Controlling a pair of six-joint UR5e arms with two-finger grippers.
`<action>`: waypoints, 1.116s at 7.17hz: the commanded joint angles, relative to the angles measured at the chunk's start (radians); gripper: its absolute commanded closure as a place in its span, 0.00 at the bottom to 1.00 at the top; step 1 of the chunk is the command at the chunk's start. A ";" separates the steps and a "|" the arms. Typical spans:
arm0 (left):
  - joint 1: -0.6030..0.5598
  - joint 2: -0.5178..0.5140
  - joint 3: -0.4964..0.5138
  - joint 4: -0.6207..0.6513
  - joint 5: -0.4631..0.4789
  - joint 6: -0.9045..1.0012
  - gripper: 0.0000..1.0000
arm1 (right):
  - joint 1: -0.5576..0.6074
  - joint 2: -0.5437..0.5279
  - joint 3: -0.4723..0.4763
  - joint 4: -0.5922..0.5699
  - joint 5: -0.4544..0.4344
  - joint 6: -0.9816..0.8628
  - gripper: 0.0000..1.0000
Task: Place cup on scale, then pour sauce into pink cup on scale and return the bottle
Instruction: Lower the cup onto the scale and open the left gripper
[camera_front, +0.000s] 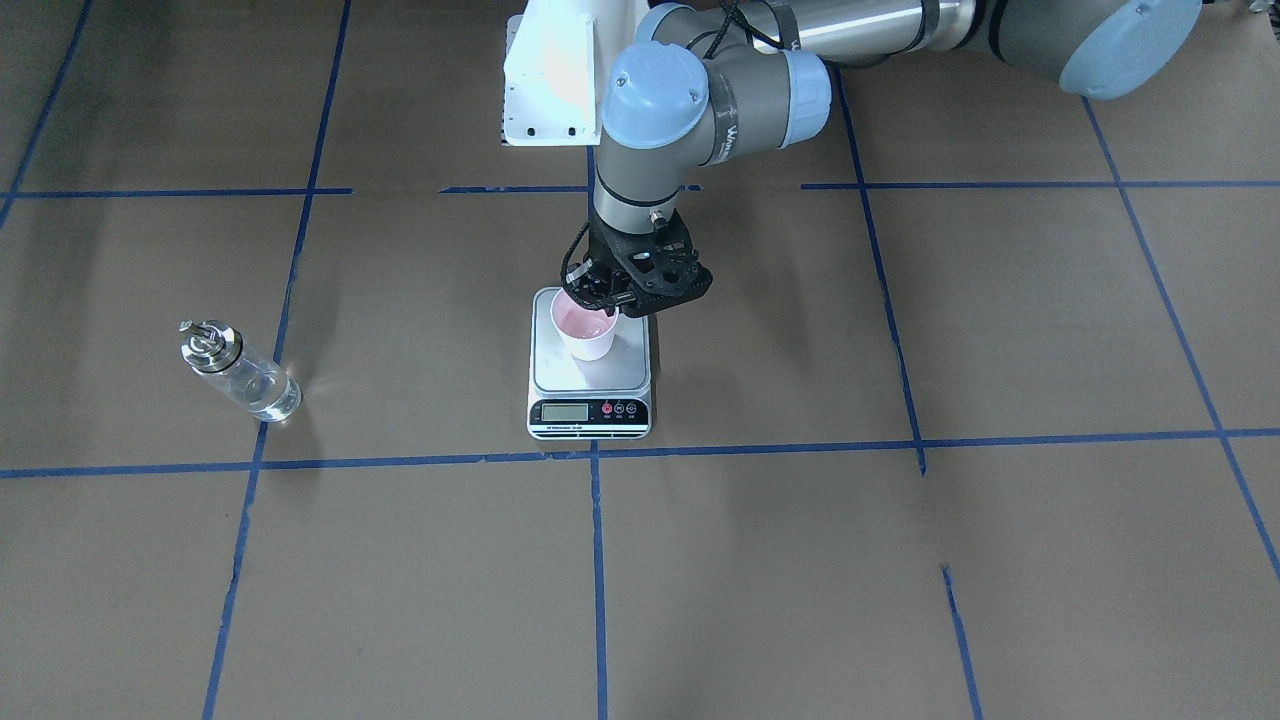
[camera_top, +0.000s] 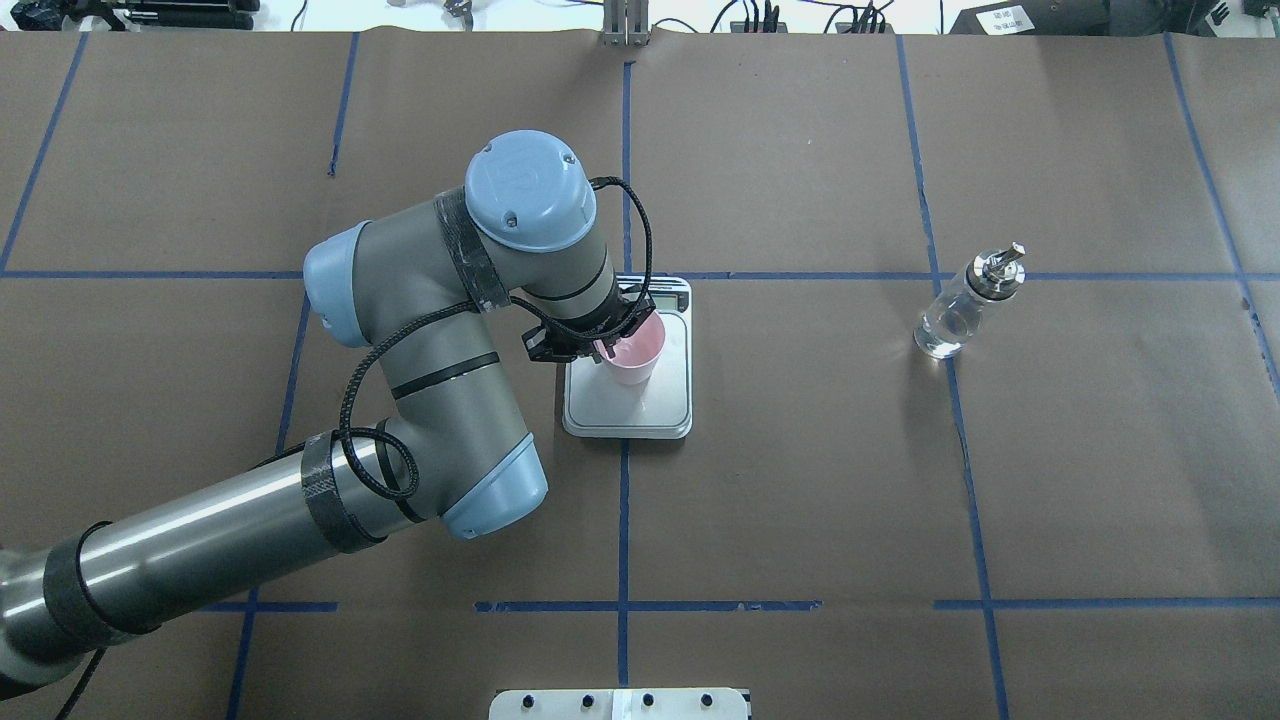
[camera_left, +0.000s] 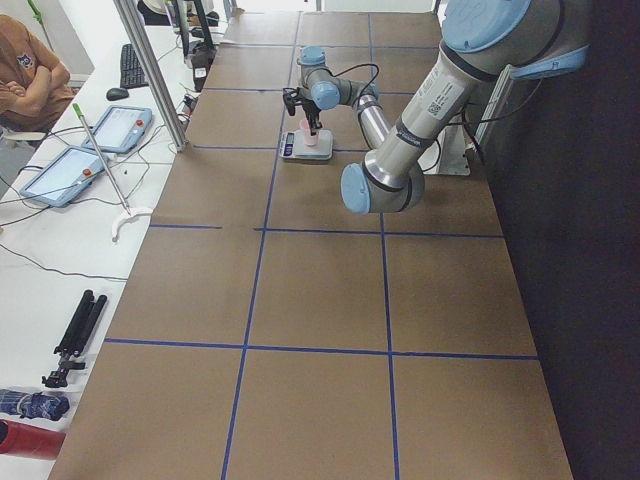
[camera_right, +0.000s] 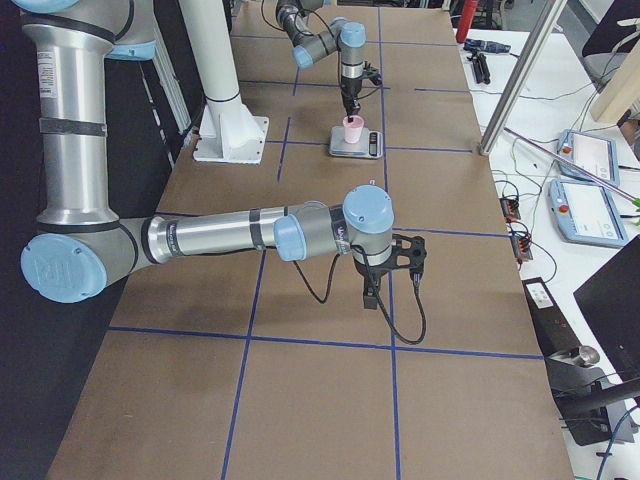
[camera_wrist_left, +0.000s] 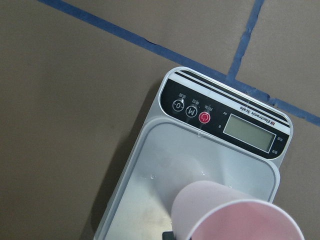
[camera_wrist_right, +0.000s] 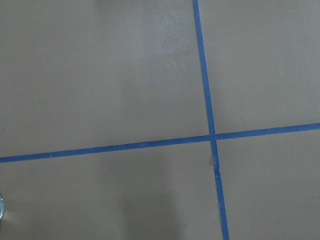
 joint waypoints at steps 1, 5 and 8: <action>-0.003 0.002 -0.027 0.005 0.001 0.004 0.00 | -0.034 0.022 0.010 -0.006 0.000 -0.005 0.00; -0.073 0.009 -0.219 0.181 -0.003 0.105 0.00 | -0.037 -0.021 0.104 0.023 -0.009 -0.007 0.00; -0.156 0.081 -0.331 0.209 -0.059 0.197 0.00 | -0.112 -0.124 0.276 0.186 -0.018 0.241 0.00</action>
